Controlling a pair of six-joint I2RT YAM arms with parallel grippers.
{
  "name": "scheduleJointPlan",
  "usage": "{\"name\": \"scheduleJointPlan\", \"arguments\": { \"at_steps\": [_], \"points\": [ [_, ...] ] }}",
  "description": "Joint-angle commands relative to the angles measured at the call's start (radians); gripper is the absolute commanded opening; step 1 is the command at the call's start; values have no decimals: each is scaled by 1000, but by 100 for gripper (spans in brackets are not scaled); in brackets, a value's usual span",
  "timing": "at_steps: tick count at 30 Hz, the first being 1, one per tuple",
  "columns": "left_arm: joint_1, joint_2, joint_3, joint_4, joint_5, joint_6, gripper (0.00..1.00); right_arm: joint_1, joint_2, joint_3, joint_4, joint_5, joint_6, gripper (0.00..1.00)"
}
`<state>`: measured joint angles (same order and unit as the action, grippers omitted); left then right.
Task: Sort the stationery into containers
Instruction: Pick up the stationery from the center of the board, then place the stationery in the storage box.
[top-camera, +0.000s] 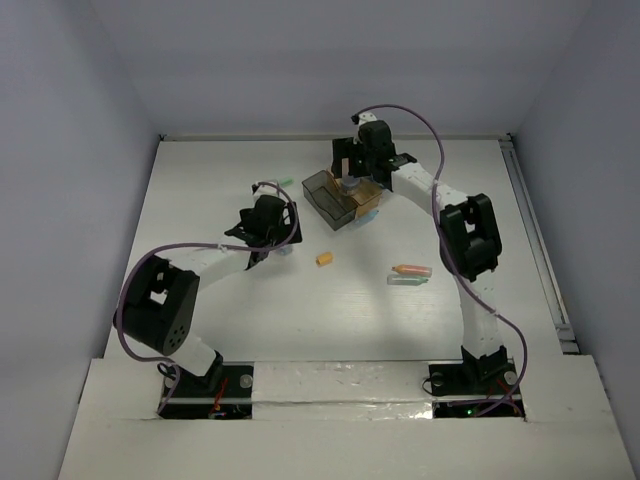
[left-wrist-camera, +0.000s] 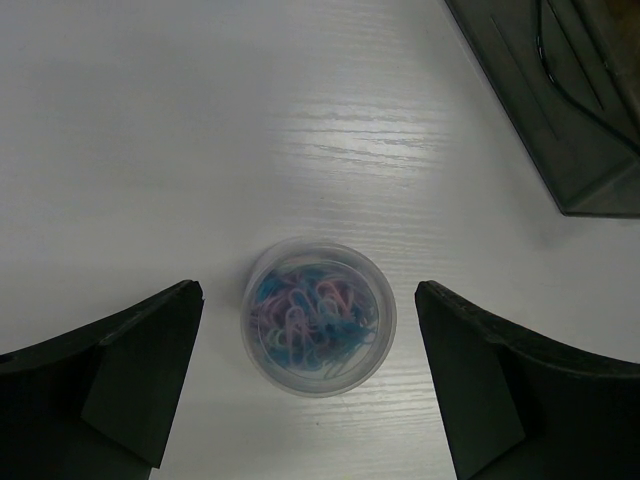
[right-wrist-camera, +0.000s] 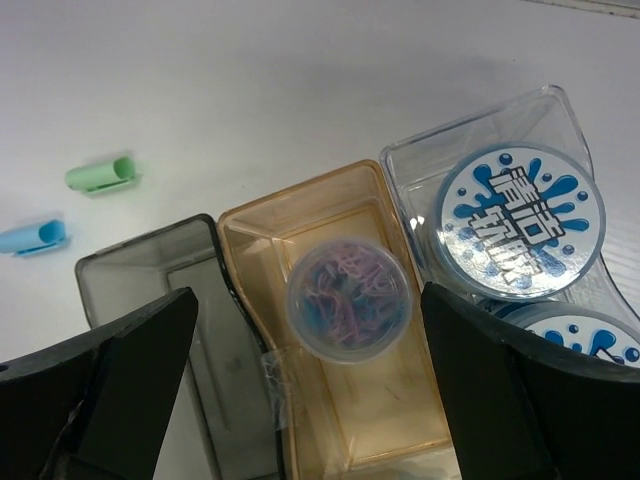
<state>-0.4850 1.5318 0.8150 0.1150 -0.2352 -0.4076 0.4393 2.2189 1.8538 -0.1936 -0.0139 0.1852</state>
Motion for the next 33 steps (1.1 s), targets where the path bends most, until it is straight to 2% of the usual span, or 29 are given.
{"name": "scheduleJointPlan", "arguments": {
  "at_steps": [1,4,6,7,8,11,12,14,18,21,23,24,25,26,27,30,33],
  "points": [
    [-6,19,42,3,-10,15,85,4,-111,-10,51,-40,16,100],
    [-15,36,42,5,-15,15,82,4,-203,-120,95,-52,42,99],
    [-15,45,39,8,-18,13,73,4,-275,-206,120,-61,59,100],
    [-15,47,39,9,-22,15,61,4,-298,-237,128,-61,65,99],
    [-15,47,39,8,-29,13,55,4,-323,-266,137,-60,68,100],
    [-24,37,46,-6,-55,10,27,4,-416,-378,163,-46,86,99],
    [-24,19,49,-14,-58,10,22,4,-439,-404,167,-40,97,99],
    [-46,-13,62,-26,-70,4,17,4,-513,-485,175,-35,123,99],
    [-99,-116,143,-55,-70,3,16,4,-648,-649,238,8,166,100],
    [-119,-124,212,-57,0,4,15,4,-760,-792,272,115,201,97],
    [-119,-102,297,-52,57,7,13,4,-838,-872,293,165,229,73],
    [-119,-67,362,-54,68,9,13,4,-861,-934,296,182,262,48],
    [-119,-46,393,-57,74,12,12,4,-883,-962,296,192,276,31],
    [-119,-21,429,-63,88,13,12,4,-906,-988,292,202,290,17],
    [-128,32,461,-66,96,15,12,4,-956,-1042,287,203,321,9],
    [-138,138,593,-72,128,24,11,4,-1085,-1131,301,172,370,7],
    [-158,250,752,-77,148,32,11,4,-1238,-1280,332,150,384,13]
  ]
}}
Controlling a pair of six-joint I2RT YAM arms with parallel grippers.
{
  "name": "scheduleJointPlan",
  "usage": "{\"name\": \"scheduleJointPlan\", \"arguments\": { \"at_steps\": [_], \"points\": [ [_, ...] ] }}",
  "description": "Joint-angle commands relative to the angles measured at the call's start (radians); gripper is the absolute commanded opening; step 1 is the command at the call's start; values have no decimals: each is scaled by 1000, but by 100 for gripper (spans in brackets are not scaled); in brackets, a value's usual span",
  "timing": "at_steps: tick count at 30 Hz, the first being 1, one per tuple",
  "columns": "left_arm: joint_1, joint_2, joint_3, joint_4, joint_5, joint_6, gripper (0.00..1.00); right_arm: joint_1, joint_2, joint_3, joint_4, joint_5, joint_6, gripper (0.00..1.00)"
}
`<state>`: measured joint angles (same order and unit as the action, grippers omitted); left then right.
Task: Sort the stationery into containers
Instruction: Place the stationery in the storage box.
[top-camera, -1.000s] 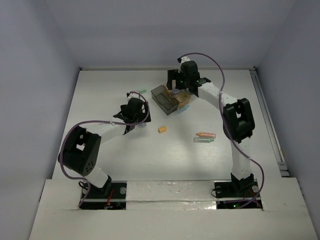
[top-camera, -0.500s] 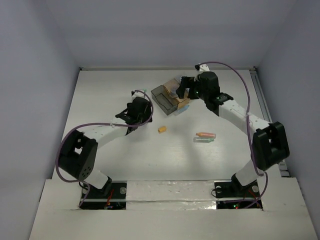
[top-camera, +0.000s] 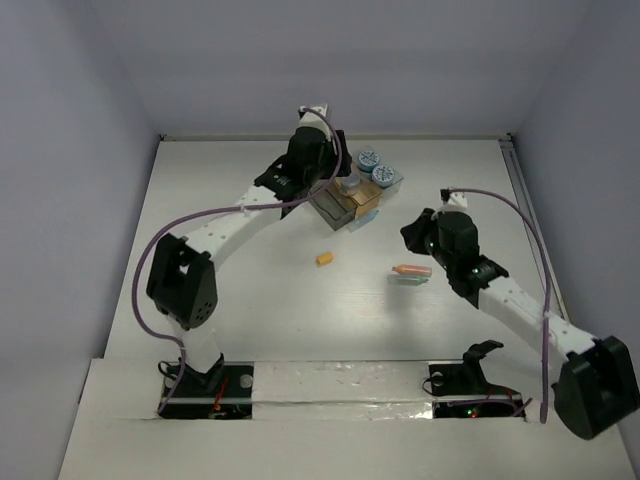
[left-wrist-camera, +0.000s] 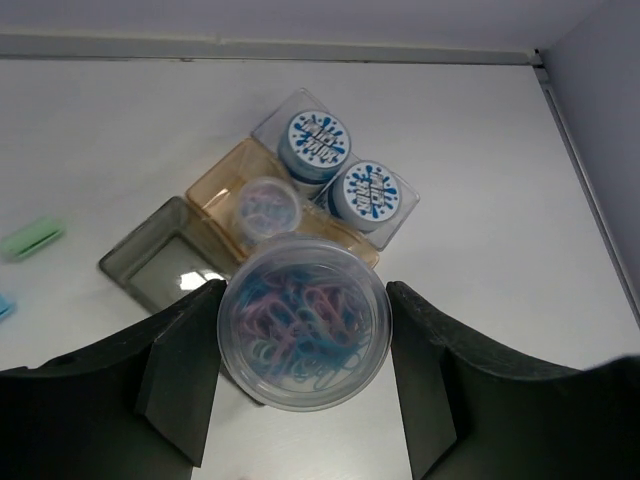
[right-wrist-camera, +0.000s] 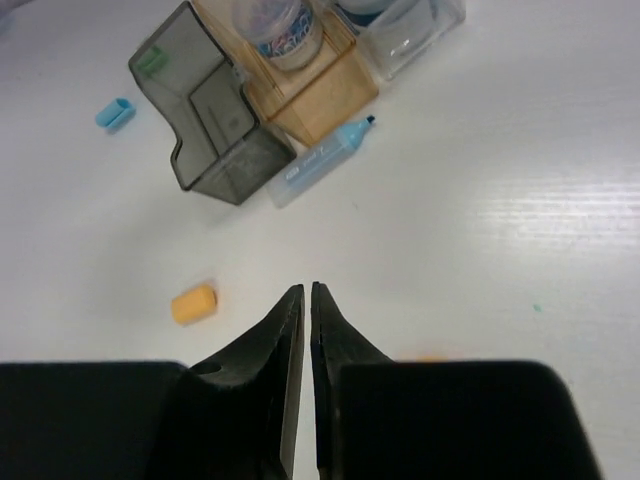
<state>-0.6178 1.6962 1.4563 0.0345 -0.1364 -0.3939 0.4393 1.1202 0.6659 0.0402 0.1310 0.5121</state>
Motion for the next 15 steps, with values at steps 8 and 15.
{"name": "scheduleJointPlan", "arguments": {
  "at_steps": [8,15],
  "points": [
    [-69,342,404,-74,52,27,10,4,-299,-170,42,9,29,26],
    [-102,457,510,-139,-54,61,10,4,-303,-181,64,-31,37,37]
  ]
}}
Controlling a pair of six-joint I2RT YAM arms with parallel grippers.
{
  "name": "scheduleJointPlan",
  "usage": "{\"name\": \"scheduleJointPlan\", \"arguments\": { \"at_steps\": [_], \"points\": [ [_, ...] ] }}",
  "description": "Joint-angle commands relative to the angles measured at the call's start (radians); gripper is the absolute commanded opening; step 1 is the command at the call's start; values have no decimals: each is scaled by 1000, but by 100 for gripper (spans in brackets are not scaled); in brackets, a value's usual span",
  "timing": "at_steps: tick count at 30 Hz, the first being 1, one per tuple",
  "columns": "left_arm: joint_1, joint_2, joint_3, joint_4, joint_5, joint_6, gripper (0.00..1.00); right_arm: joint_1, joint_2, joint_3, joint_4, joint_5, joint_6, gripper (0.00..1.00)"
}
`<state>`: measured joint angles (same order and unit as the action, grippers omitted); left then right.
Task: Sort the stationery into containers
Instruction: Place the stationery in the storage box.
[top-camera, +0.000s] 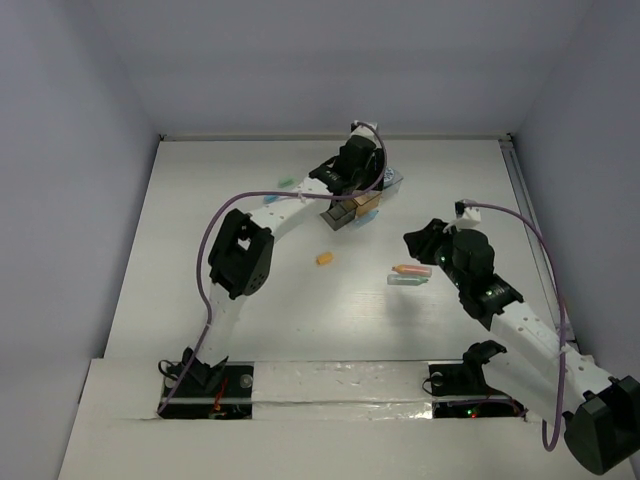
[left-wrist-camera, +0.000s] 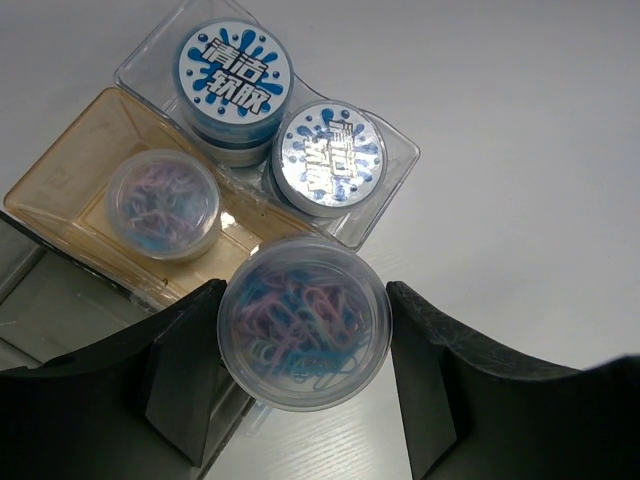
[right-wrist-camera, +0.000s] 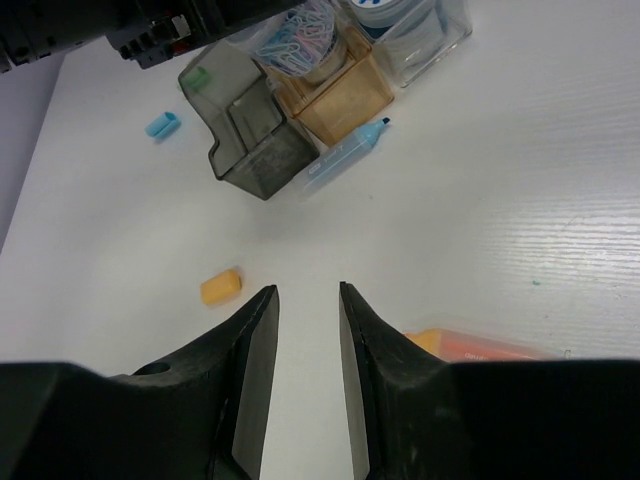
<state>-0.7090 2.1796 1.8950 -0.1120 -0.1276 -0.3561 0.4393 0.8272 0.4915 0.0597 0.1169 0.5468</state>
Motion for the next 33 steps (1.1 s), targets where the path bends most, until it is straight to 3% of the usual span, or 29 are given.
{"name": "scheduleJointPlan", "arguments": {
  "at_steps": [1,12,16,26,33],
  "points": [
    [-10,-23,70,8,-76,26,10,4,-11,-10,45,-17,2,37],
    [-20,19,16,17,-138,49,10,4,7,-11,63,-49,2,38],
    [-20,37,27,17,-147,65,15,4,15,-13,69,-54,-2,39],
    [-20,31,-1,32,-136,75,47,4,30,-19,80,-49,-2,42],
    [-20,-15,-14,41,-110,78,61,4,35,-21,81,-37,-5,43]
  ]
}}
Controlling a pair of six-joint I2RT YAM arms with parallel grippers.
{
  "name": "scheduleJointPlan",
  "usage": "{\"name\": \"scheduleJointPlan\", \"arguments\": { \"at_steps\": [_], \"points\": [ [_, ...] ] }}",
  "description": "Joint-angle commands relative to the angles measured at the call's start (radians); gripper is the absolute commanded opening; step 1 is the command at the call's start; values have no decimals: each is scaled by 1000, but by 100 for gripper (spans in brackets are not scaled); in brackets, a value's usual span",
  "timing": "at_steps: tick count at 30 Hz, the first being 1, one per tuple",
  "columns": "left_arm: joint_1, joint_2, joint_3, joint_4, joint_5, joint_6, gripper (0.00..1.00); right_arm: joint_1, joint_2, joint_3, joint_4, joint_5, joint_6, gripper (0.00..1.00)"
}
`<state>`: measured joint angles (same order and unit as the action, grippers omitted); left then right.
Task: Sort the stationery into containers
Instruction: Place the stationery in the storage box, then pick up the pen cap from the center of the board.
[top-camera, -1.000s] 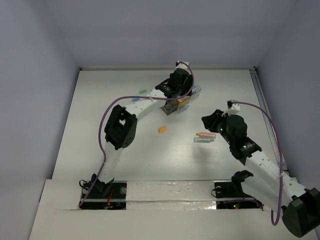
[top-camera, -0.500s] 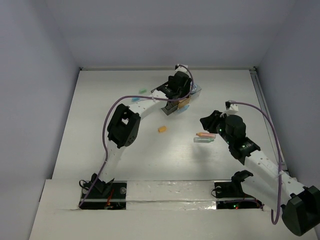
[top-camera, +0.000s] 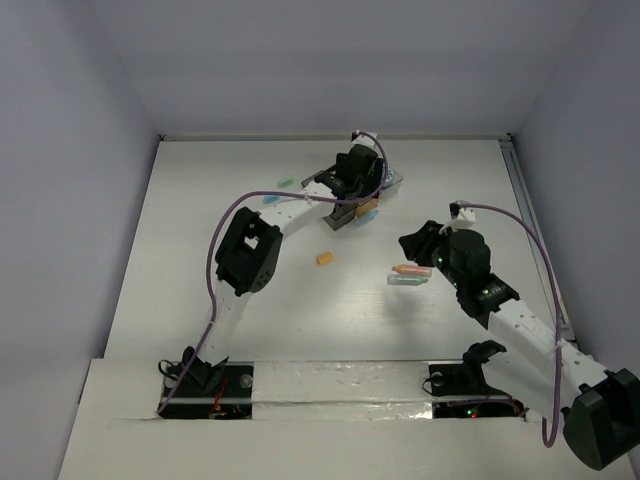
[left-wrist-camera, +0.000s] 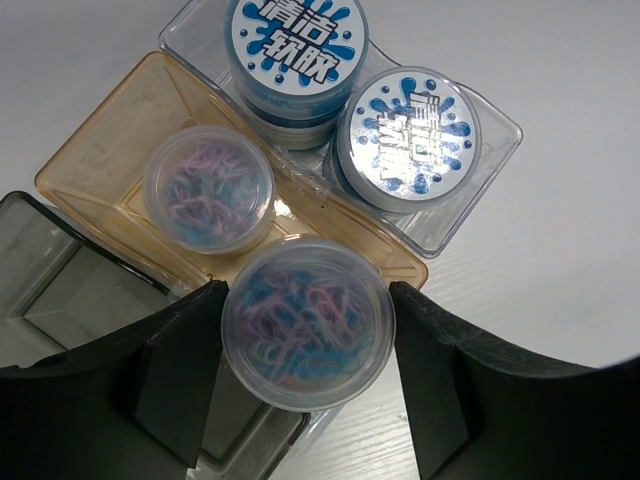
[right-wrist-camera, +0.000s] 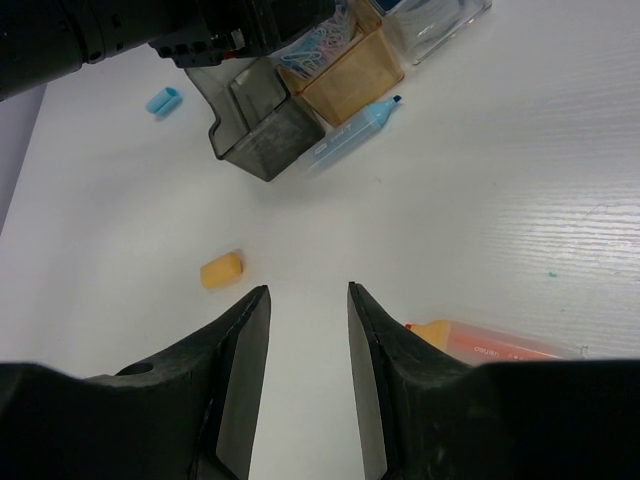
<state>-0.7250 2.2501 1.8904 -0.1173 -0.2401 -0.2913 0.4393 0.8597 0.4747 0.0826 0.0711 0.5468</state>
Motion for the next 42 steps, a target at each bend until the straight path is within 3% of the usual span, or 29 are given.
{"name": "scheduleJointPlan", "arguments": {
  "at_steps": [1,5,11,13,19,23,27,31,35,42],
  "points": [
    [-4,-93,-14,48,5,17,62,4,5,-4,60,9,-5,43],
    [-4,-148,-48,77,10,21,73,4,19,-2,63,2,-5,44],
    [-13,-247,-126,111,21,24,74,4,24,-2,66,2,-11,44],
    [-13,-303,-204,137,22,20,73,4,27,-2,66,2,-15,39],
    [-65,-464,-469,218,1,17,64,4,29,-4,69,2,-15,22],
    [-116,-563,-643,281,-38,-3,47,4,33,-2,65,7,-13,18],
    [-220,-655,-773,350,-57,47,39,4,-17,2,23,76,-8,16],
    [-405,-634,-844,412,-94,131,38,4,-118,34,-67,150,-10,18],
    [-531,-552,-814,433,-152,190,40,4,-209,62,-115,170,-21,22],
    [-553,-377,-712,442,-208,287,58,4,-240,97,-179,184,-47,25]
  ]
}}
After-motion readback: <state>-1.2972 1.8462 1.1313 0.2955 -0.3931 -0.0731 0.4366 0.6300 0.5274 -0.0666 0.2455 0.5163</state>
